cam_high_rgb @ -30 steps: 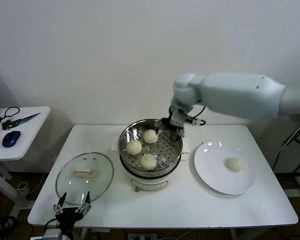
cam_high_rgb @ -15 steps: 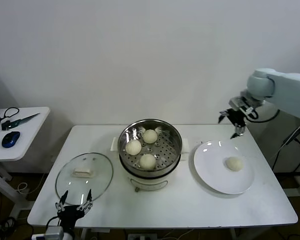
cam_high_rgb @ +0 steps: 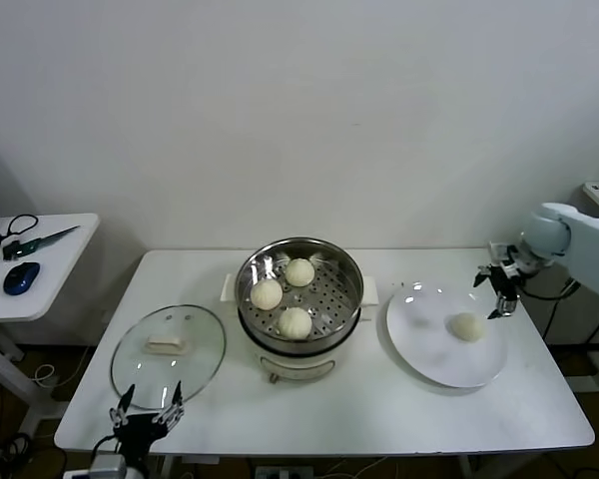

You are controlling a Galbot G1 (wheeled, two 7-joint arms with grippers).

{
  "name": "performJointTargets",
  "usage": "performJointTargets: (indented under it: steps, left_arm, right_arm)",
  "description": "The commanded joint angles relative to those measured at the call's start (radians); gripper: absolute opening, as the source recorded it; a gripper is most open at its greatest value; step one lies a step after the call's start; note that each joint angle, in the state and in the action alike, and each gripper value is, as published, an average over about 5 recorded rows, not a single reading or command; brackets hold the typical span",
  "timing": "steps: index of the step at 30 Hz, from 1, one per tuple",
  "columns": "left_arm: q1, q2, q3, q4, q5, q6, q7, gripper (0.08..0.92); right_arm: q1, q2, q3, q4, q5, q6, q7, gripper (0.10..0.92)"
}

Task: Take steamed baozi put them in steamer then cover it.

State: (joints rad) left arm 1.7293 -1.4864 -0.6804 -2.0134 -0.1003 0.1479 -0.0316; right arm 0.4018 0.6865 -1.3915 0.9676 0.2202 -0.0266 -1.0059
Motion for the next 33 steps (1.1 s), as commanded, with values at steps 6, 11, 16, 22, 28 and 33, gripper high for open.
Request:
performJointTargets:
  steps: [6,11,16,22,28,33]
  left_arm:
    - [0.005,-0.002,-0.003,0.003,0.0,-0.001,-0.001,0.823]
    - [0.005,-0.003,-0.004,0.005,0.0,-0.001,-0.001,0.823]
    - [0.004,-0.004,-0.004,0.006,0.001,-0.001,-0.001,0.823]
    - [0.006,-0.004,-0.004,0.006,0.001,-0.003,-0.002,0.823]
    - [0.007,-0.001,-0.003,0.0,0.001,-0.002,-0.002,0.823]
    - [0.0,0.008,-0.001,-0.005,0.001,0.002,-0.001,0.823]
  right_arm:
    - [-0.275,0.07,0.238,-0.152,-0.088,-0.032,0.012,0.823]
    - [-0.284,0.098,0.263,-0.194,-0.091,-0.029,0.022,0.823]
    - [-0.276,0.11,0.26,-0.205,-0.092,-0.028,0.022,0.779]
    - [-0.217,0.096,0.208,-0.156,-0.055,-0.033,0.007,0.656]
    - [0.163,0.063,-0.114,-0.002,0.175,-0.045,-0.025,0.639]
    - [0.631,0.14,-0.448,0.183,0.459,-0.067,-0.073,0.644]
